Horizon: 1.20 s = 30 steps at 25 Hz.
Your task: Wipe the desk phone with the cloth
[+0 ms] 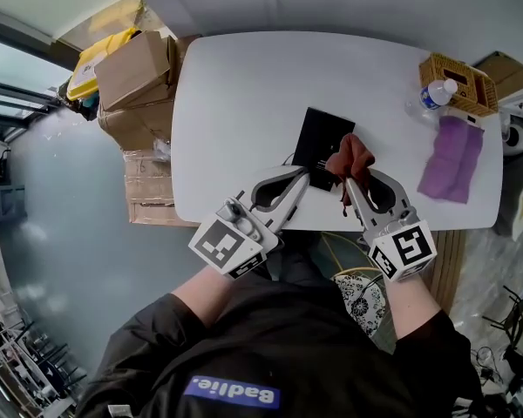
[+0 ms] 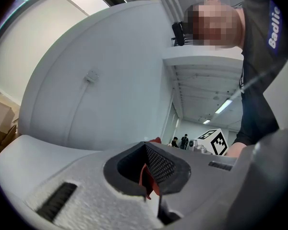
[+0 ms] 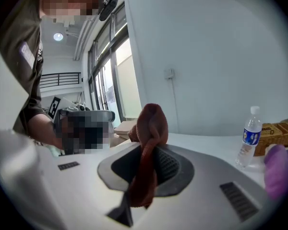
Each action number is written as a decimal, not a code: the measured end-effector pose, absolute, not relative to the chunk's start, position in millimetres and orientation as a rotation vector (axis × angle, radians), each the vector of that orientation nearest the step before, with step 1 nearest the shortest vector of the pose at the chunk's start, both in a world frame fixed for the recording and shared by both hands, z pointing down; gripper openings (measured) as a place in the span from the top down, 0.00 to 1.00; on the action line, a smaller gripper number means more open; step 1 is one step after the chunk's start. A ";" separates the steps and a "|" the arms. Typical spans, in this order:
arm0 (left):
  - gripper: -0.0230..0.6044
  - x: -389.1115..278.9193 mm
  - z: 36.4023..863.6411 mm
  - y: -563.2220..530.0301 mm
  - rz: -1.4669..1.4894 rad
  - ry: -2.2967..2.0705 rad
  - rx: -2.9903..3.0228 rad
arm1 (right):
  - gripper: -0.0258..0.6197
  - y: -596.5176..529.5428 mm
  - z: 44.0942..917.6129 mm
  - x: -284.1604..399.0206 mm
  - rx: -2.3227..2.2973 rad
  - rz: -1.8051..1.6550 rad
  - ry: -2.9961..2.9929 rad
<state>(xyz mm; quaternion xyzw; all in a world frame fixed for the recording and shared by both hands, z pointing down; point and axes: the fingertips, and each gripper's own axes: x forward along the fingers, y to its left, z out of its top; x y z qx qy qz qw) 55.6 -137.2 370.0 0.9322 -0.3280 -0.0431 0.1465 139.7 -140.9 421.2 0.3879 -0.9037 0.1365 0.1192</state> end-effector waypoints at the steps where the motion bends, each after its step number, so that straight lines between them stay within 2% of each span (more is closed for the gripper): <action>1: 0.96 54.8 374.1 -140.3 -0.120 -0.949 2.682 | 0.85 -146.4 426.9 140.2 1.133 0.382 -2.627; 17: 0.96 39.2 424.9 -162.2 -0.100 -0.978 2.600 | 0.85 -239.5 516.0 144.5 1.037 0.149 -2.365; 30: 0.96 17.4 434.7 -142.8 -0.074 -0.956 2.586 | 0.85 -206.3 547.1 125.7 1.018 0.188 -2.351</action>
